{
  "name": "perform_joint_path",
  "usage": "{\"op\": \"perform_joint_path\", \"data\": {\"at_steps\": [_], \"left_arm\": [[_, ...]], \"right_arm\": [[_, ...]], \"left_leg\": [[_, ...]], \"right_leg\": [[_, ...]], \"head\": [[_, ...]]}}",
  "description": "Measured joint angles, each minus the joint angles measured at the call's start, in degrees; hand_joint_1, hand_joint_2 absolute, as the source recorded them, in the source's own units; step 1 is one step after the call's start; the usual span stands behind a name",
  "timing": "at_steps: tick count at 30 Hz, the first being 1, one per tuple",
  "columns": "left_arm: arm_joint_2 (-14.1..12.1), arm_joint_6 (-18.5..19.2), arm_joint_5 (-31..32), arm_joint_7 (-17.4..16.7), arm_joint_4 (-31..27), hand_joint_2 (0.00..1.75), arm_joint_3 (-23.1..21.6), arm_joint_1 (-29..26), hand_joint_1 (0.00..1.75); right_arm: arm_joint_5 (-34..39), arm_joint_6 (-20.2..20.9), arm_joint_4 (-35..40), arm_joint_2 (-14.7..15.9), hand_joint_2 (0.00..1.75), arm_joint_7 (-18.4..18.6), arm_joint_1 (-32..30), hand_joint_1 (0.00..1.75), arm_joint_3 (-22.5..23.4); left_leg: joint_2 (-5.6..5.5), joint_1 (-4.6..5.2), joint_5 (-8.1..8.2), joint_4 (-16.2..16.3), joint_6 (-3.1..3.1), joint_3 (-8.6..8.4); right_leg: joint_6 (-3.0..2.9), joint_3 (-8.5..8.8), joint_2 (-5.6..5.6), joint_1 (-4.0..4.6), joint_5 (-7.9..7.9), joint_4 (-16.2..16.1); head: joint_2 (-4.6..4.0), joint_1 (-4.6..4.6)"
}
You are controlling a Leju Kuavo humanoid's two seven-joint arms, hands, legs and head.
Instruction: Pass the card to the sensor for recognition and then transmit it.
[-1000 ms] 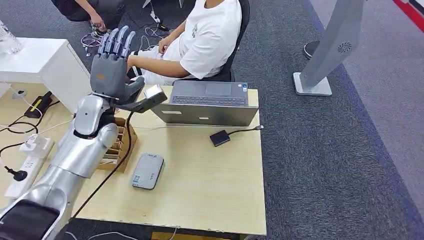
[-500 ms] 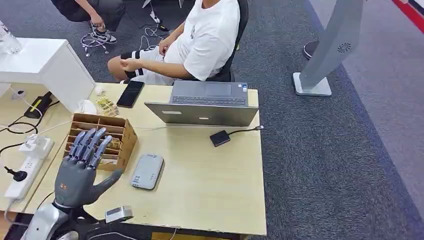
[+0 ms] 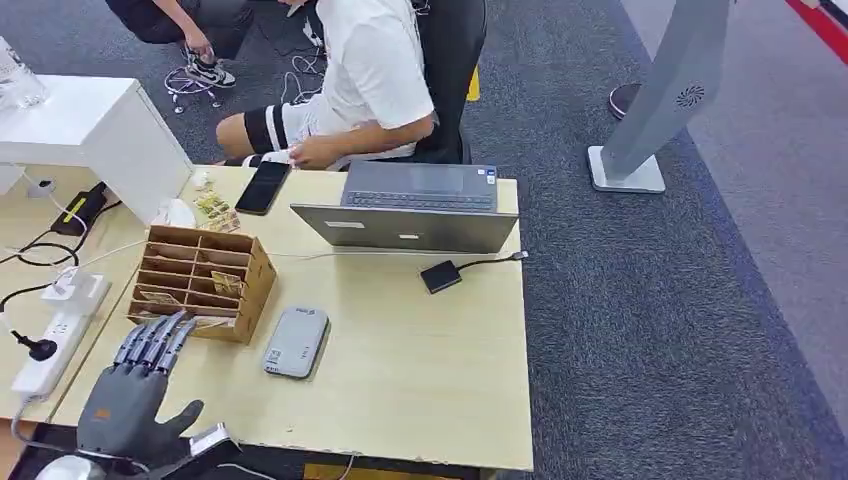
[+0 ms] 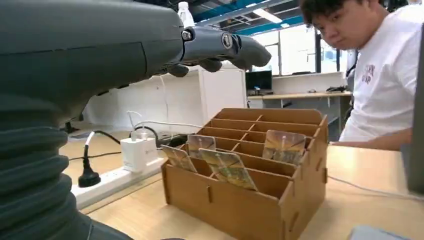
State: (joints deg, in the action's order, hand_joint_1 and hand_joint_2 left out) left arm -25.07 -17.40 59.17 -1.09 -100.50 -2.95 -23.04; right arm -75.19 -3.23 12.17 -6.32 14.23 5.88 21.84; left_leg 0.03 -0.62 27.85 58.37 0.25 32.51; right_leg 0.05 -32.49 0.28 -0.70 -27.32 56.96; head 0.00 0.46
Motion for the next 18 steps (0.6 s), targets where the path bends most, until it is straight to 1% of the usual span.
{"op": "perform_joint_path", "data": {"at_steps": [2,6,13,18], "left_arm": [[0.00,0.59,0.13,0.00,0.63,1.75,0.55,0.42,0.00],[0.00,1.77,2.30,-0.61,2.56,1.75,1.16,2.54,0.00],[0.42,4.13,4.11,-0.61,6.65,1.75,1.20,8.92,0.00],[0.90,4.59,4.59,-0.61,8.92,1.75,1.18,11.78,0.00]], "right_arm": [[-0.02,0.07,0.00,0.02,1.75,0.15,0.01,0.00,0.04],[-0.15,0.18,0.04,0.02,1.75,0.72,0.09,0.00,0.07],[-1.01,0.85,0.26,0.02,1.75,1.20,0.61,0.00,0.07],[-1.01,0.98,0.26,0.02,1.75,1.20,0.92,0.00,0.07]], "left_leg": [[-0.01,0.00,0.00,0.00,0.00,0.00],[-0.02,0.01,0.00,0.00,0.00,0.00],[-0.08,0.01,-0.02,0.00,0.00,-0.01],[-0.07,0.00,-0.03,0.00,0.01,-0.02]], "right_leg": [[0.00,0.00,0.00,0.00,0.00,0.00],[0.01,0.01,-0.04,0.00,0.01,0.00],[-0.02,0.02,-0.07,0.00,0.04,0.00],[-0.03,0.02,-0.06,0.00,0.05,0.00]], "head": [[0.00,0.02],[0.00,0.00],[0.00,0.00],[0.00,0.00]]}}
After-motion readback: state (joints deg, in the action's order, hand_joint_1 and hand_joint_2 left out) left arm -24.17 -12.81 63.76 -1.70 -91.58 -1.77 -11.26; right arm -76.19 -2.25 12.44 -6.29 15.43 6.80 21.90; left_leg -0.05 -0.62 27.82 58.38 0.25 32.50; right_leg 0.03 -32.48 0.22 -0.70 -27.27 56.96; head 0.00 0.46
